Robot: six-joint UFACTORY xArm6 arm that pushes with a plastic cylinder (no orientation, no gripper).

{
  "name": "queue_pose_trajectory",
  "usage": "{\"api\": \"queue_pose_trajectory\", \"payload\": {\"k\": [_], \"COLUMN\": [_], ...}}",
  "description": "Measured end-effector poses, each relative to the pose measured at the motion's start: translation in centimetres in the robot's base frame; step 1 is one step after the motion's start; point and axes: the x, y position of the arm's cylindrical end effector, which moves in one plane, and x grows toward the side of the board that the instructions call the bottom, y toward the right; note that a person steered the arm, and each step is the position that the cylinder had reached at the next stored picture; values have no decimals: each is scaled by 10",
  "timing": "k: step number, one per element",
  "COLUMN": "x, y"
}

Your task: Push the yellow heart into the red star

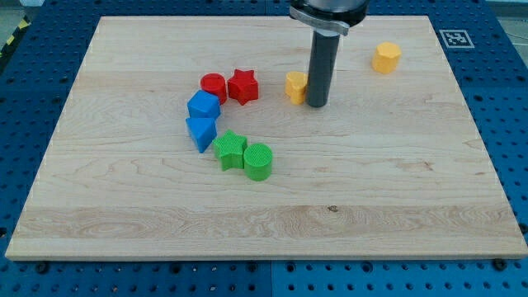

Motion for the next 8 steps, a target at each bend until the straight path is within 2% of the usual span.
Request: {"api": "queue_pose_trajectory", "payload": {"k": [1, 5, 7, 8], "x": [-6, -31, -40, -46], "y": [18, -57, -50, -15]}}
